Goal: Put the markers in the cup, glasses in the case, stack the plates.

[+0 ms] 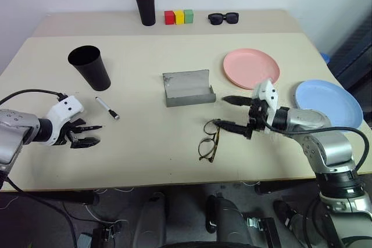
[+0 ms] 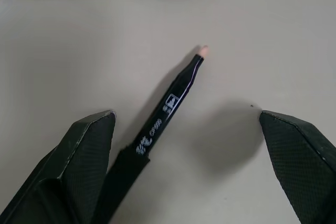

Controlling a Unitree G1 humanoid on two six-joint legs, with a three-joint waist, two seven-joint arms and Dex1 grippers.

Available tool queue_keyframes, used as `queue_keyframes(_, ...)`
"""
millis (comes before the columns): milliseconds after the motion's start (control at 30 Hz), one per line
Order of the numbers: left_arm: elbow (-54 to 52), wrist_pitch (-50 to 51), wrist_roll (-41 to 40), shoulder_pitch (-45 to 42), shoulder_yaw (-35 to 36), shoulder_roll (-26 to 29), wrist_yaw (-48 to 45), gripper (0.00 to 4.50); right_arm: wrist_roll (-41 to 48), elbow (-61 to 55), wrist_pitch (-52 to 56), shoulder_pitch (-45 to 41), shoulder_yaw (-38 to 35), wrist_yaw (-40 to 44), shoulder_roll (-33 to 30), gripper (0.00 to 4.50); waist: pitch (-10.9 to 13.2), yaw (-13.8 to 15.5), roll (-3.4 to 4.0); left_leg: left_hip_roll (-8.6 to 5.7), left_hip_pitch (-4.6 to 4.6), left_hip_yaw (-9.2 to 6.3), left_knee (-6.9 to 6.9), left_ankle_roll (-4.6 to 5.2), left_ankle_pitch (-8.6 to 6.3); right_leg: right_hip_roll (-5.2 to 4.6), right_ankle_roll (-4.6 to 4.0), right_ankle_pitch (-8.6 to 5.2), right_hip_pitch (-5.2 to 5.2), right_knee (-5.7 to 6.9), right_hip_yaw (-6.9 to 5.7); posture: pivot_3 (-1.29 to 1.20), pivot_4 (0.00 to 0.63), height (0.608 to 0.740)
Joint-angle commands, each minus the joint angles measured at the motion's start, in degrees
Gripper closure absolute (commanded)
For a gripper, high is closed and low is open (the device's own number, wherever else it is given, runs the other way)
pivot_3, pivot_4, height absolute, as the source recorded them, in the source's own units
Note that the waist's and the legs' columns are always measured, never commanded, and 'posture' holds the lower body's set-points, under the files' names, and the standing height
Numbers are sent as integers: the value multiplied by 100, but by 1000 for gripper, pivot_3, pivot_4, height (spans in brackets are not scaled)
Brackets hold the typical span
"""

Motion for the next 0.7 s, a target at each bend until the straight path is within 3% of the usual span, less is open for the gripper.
queue_keyframes(33,205,-112,278,-63,-172,26,-149,1827,149,-448,17,36,87,115,-76,0,-3,-1,4,0,3,0,0,0,0,0,0,0,1,1,0,0,150,740)
queue_keyframes(200,234,-250,420,38,-158,51,-222,4285,0,-428,-111,10,323,45,25,0,-5,-8,8,2,5,0,0,0,0,-1,-1,0,1,2,0,0,150,740)
queue_keyframes(467,45,-295,151,299,438,33,-129,4401,-169,-225,-421,-11,499,44,93,0,-8,-27,13,3,6,2,0,0,0,0,-1,0,0,4,0,0,150,740)
queue_keyframes(600,-519,186,-622,217,1340,-32,-196,4401,-229,-112,-511,-109,553,82,138,0,-3,-3,5,4,1,2,3,0,0,0,-1,0,-3,6,0,0,150,740)
queue_keyframes(700,-1142,852,-1496,-315,2186,-380,212,4401,-307,-8,-638,-248,563,13,256,0,-2,35,2,3,-7,1,13,1,0,-1,0,0,-1,4,-1,0,150,740)
